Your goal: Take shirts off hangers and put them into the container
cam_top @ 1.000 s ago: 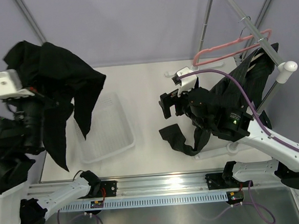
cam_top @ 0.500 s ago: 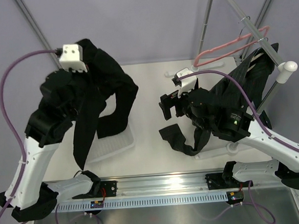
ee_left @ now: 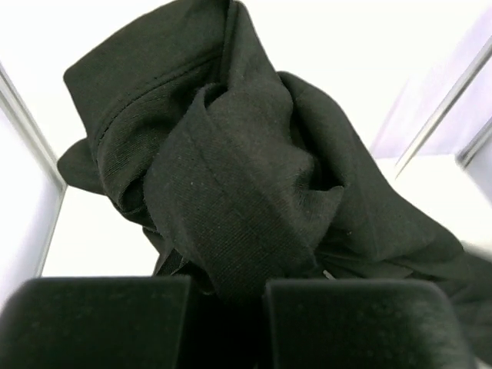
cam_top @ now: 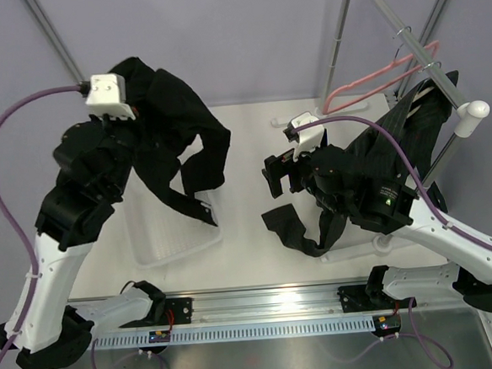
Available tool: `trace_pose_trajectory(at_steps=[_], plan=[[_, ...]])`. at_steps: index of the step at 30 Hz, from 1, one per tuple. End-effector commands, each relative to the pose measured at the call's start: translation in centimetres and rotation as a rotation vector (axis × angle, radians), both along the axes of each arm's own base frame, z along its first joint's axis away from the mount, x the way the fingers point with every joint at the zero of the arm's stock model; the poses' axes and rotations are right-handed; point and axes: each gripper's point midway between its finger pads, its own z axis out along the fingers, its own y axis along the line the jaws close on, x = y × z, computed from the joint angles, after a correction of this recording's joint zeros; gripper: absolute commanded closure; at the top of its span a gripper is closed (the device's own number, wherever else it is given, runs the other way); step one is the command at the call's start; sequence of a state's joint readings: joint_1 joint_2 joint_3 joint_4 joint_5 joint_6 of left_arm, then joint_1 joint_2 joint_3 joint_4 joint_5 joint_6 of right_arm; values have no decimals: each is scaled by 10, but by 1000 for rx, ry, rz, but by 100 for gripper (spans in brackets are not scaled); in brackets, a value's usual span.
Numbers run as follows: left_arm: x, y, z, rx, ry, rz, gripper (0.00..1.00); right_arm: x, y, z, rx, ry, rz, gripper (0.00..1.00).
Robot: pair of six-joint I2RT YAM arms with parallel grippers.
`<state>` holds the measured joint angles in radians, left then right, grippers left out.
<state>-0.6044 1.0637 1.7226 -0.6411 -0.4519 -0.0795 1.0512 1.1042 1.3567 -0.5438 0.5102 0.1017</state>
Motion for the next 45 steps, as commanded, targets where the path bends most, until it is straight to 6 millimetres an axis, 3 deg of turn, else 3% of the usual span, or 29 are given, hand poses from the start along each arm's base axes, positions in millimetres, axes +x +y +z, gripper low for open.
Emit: trace_pose_trajectory(at_steps=[1,2,3,6,7,14,21,31,37,43,45], plan=[[5,2,-11,-71,-24,20,100,-2,0,3,12,-6,20,1],[-1,13,-14,-86,-32,41,100,-3,0,4,12,-6,21,1],[3,14,-35,-81,6,56,100,-3,1,3,14,-4,25,1],[-2,33,-58,-103,46,125,100,-3,4,4,18,-2,34,1],[-6,46,-64,-104,64,167,100,-3,5,3,17,0,38,1],[-23,83,-105,-126,192,329,100,-3,12,0,15,9,55,1],[-54,103,-66,-124,84,342,100,-3,18,-1,21,14,69,0],[-90,133,-95,-138,135,461,100,-4,19,-4,15,24,75,1],[-87,130,-117,-117,204,460,100,-4,24,-1,31,31,84,0],[-108,147,-104,-97,177,502,100,-3,24,-3,24,33,81,1],[-103,139,-109,-95,188,464,100,-3,25,-2,29,34,82,1]])
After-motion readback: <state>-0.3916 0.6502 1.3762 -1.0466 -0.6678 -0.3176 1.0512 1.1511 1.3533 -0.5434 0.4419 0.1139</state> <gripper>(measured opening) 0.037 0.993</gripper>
